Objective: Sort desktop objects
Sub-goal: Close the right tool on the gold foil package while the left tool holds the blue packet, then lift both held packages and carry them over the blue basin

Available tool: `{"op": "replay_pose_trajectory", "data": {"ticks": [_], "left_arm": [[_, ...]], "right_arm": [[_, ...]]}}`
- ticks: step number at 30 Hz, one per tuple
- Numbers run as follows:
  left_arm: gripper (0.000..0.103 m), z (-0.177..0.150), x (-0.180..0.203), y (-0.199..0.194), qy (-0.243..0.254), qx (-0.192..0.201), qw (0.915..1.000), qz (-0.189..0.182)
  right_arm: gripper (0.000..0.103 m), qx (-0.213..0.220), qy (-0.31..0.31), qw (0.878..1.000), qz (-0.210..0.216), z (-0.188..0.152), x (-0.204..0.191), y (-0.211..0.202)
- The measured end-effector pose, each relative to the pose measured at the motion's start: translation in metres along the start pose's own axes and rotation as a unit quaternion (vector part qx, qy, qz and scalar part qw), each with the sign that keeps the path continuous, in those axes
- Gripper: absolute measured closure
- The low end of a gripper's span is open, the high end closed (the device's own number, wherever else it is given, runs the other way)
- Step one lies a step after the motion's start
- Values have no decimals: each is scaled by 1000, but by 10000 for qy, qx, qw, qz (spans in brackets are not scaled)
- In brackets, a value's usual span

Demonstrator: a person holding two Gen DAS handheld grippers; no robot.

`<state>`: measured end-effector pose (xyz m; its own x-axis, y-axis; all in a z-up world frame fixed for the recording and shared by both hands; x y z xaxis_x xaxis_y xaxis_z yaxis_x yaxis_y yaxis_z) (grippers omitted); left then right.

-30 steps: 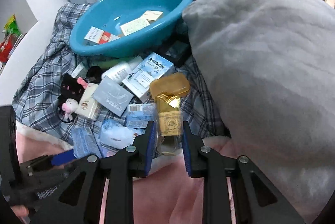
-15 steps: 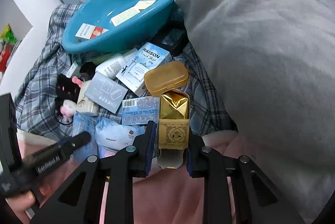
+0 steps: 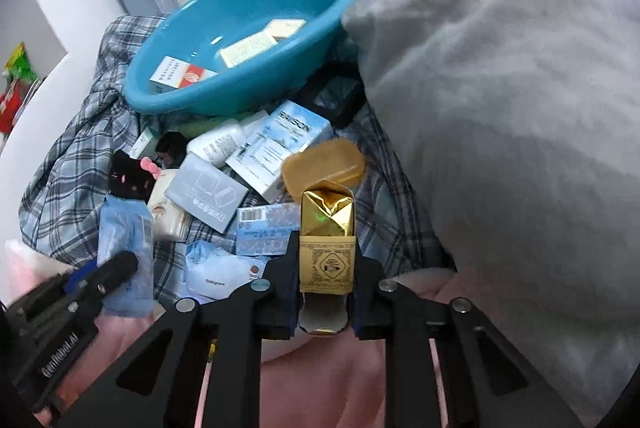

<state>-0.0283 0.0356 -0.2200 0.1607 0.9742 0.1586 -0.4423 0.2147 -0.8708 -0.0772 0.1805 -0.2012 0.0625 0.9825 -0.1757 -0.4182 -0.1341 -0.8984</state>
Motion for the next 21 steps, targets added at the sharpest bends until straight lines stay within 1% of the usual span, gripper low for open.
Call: {"op": "replay_pose_trajectory", "data": {"ticks": [5,8,11,16,21], "left_arm": [[83,7,2,-10,111,230,9996,113],[83,8,1,-11,100,186,9997,118],[83,10,0,-13,137,224,9995,195],[83,18,0,-24,178,359,9989,251],[83,39,-11,-43,95,625,9974,352]], "right_arm": [[85,127,-269,9996,-26,0,-13,-8],[85,202,-361,9990,-153,1,-18,-13],[85,299,-483,9980,-269,2,-23,-19],[85,372,-564,9974,-250,6,-29,-29],[85,468,-612,9969,-185,14,-34,-39]]}}
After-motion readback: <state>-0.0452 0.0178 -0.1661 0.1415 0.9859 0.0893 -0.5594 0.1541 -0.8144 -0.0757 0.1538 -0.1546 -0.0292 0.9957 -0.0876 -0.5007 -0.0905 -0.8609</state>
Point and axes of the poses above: each gripper's, at about its wrist camera, not at the fingertips, and y roughly the way its jaws point, x to its right, z to its top, the point moved 5 cm from there along y, roughly the way its jaws point, and after that the axes turned 7 degrees about -x, right-handed, at the moved point
